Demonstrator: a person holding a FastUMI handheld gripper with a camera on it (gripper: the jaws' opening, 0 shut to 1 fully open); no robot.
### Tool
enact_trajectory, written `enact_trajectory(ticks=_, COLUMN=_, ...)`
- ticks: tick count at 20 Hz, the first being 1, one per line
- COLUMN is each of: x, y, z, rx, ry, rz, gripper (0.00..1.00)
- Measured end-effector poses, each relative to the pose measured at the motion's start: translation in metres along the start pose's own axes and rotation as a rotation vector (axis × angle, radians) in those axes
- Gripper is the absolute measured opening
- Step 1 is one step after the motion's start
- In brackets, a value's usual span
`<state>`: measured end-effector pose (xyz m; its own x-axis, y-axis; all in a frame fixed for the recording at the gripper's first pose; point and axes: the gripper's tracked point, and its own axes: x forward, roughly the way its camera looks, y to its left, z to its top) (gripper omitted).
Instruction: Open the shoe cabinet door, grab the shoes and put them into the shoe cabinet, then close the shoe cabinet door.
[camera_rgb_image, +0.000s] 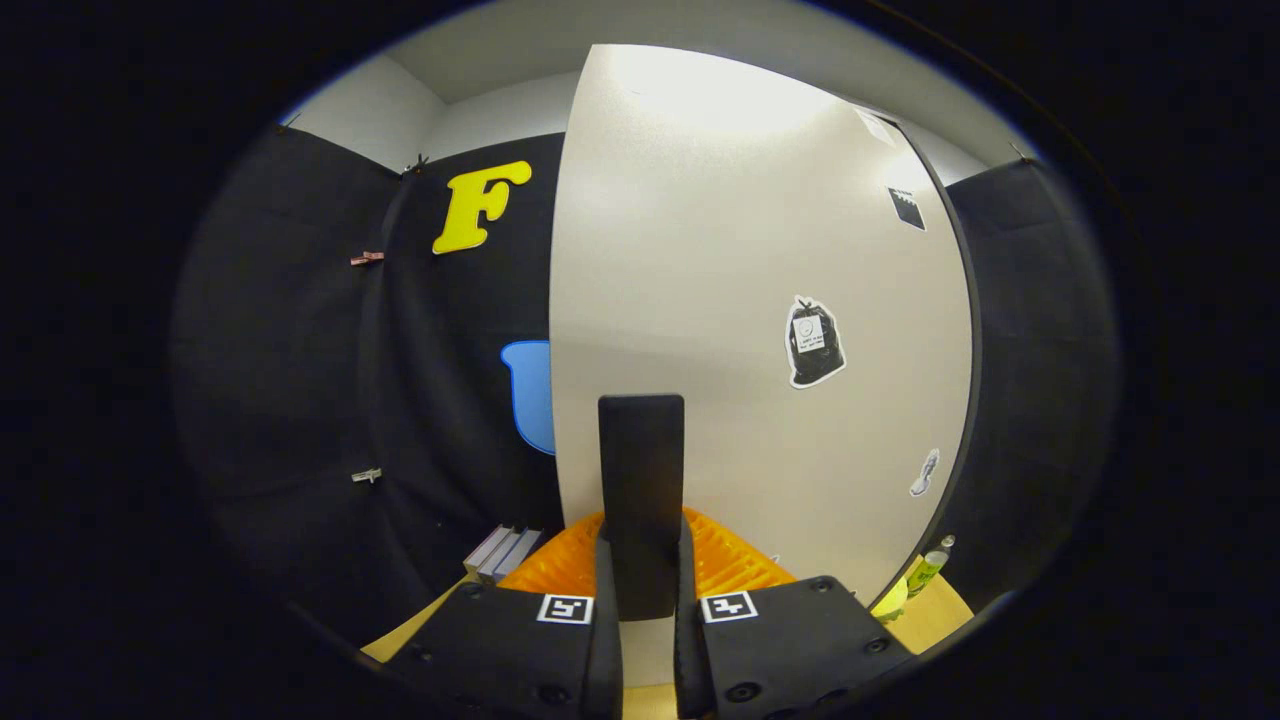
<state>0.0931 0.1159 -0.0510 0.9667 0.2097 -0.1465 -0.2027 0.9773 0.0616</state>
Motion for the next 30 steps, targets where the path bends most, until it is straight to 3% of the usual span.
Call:
enact_trajectory(ticks=16, x=-0.123, y=-0.068, z=0.000, rx=-0.010, ry=0.026, rz=0.154, gripper=0.24)
enact_trajectory(ticks=22, x=-0.157, y=-0.115, z=0.003, rx=0.015, ry=0.030, rz=0.123, gripper=0.24)
enact_trajectory(ticks=30, x=-0.206, y=-0.182, z=0.018, rx=0.006, ry=-0.009, rz=-0.029, gripper=0.23)
